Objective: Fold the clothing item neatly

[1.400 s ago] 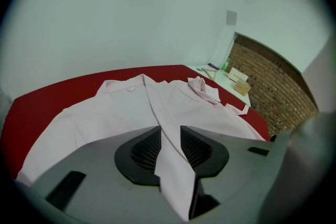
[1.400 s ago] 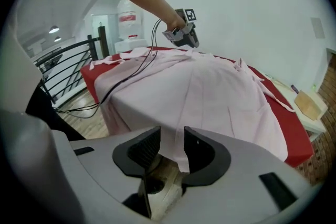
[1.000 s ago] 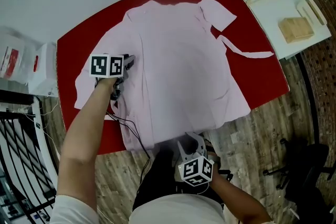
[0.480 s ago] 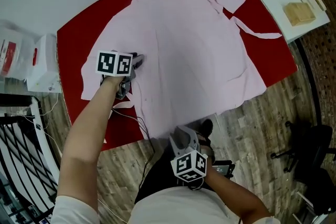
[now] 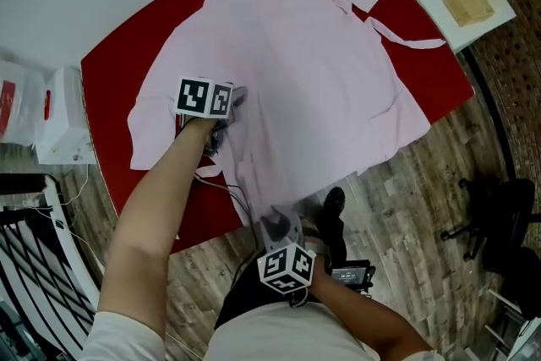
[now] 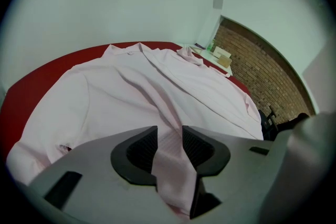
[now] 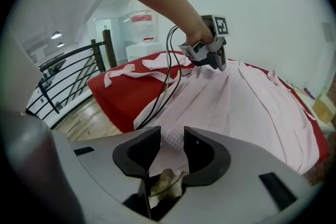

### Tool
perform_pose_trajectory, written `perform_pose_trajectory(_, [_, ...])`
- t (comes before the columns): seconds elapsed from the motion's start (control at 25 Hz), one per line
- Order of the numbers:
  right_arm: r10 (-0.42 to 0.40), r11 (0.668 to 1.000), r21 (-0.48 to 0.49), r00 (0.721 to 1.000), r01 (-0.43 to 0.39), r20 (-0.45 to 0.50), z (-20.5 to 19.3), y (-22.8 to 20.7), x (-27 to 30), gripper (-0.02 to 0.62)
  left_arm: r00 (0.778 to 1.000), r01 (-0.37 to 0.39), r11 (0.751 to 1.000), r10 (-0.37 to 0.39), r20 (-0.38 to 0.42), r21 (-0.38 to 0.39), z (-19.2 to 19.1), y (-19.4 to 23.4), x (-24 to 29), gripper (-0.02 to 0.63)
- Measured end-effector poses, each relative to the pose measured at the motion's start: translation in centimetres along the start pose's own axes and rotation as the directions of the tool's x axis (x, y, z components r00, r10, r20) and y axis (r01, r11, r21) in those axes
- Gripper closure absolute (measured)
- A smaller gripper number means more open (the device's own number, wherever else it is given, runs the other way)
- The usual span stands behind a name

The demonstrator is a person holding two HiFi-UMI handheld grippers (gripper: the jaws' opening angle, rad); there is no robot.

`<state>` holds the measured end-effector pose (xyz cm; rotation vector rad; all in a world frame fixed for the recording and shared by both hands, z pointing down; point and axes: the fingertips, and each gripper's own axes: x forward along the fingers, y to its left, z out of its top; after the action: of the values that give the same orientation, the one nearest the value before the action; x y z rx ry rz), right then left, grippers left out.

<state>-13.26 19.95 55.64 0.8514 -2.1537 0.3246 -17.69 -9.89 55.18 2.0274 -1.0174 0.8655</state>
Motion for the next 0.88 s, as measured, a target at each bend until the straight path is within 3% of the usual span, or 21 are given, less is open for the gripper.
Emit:
perform_pose_trajectory(0.16, [-0.019, 0.999, 0.050, 1.000, 0.020, -0.013, -0.2, -0.2, 0.3, 0.467, 1.000, -0.020, 1.000, 0.020, -0.003, 0.011, 0.0, 0.4, 1.0, 0.476])
perform_pose_trajectory(0.36, [-0.036, 0.996, 0.083, 0.999, 0.036, -0.002, -0.4, -0.9, -0.3, 0.562, 1.000, 0.013, 1.000, -0.013, 0.011, 0.004, 0.5, 0.1, 1.4, 0.484])
perform_pose_trajectory(0.56, [-0.047, 0.994, 0.103, 0.999, 0.047, -0.001, -0.4, -1.5, -0.9, 0.566, 0.990, 0.130, 0.988, -0.125, 0.069, -0.077, 2.0, -1.1, 1.0, 0.483])
perform_pose_trajectory(0.68, [-0.059, 0.991, 0.118, 0.998, 0.058, 0.000, -0.8, -1.9, -1.6, 0.566, 0.980, 0.191, 0.978, -0.185, 0.074, -0.080, 2.5, -2.3, 0.9, 0.483])
perform_pose_trajectory(0.88, [-0.078, 0.986, 0.151, 0.997, 0.077, -0.002, -1.0, -3.0, -2.5, 0.566, 0.984, 0.173, 0.984, -0.171, 0.051, -0.036, 3.4, -3.1, 1.7, 0.483])
